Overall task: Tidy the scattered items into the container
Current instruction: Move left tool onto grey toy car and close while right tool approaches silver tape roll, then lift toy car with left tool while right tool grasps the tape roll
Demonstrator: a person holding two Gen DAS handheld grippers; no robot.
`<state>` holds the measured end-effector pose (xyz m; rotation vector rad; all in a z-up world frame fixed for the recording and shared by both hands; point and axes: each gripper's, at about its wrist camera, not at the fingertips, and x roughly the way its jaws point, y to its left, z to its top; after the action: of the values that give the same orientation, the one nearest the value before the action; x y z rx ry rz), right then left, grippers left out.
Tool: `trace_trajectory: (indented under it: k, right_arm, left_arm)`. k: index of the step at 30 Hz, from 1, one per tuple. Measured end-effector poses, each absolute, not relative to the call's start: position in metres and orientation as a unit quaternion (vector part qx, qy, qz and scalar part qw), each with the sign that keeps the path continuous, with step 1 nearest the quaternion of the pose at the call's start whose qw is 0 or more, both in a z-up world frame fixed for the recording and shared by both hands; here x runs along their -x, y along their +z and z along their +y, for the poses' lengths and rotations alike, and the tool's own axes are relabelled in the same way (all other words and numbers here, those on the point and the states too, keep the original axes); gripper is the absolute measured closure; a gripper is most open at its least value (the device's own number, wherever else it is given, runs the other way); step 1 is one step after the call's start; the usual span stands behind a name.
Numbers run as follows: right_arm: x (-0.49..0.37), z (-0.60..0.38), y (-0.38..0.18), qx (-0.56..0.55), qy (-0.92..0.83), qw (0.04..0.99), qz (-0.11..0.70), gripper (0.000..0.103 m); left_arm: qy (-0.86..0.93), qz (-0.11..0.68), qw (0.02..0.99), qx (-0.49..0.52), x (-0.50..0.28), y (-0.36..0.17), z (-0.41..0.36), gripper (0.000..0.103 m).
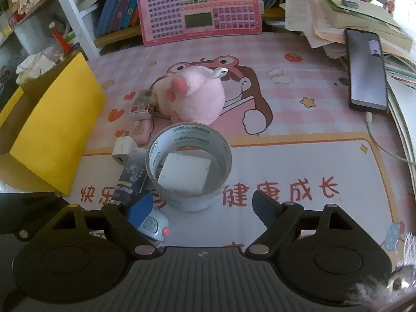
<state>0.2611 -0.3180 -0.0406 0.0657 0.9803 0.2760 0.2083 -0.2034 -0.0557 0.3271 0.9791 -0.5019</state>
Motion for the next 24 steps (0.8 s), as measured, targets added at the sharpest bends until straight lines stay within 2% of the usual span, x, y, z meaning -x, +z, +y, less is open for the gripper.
trace_trajectory:
  k: [7,16,20,24]
  right_arm:
    - [-0.279,-0.310,-0.047,-0.017,0.141,0.867,0.477,0.013]
    - [-0.300,-0.305,-0.054,-0.025,0.152,0.859,0.488,0.012]
    - [-0.305,-0.305,-0.052,-0.033,0.159,0.859,0.485,0.021]
    - [-0.304,-0.303,-0.052,-0.031,0.157,0.861,0.483,0.022]
  left_arm:
    - [-0.235,0.479,0.833,-0.148,-0.217,-0.063,-0.207,0.061]
    - [-0.241,0.481,0.835,-0.119,-0.221,-0.061,-0.204,0.063]
    - [-0.247,0.473,0.839,-0.108,-0.216,-0.056,-0.201,0.064]
    - [-0.248,0.468,0.841,-0.109,-0.209,-0.051,-0.199,0.064]
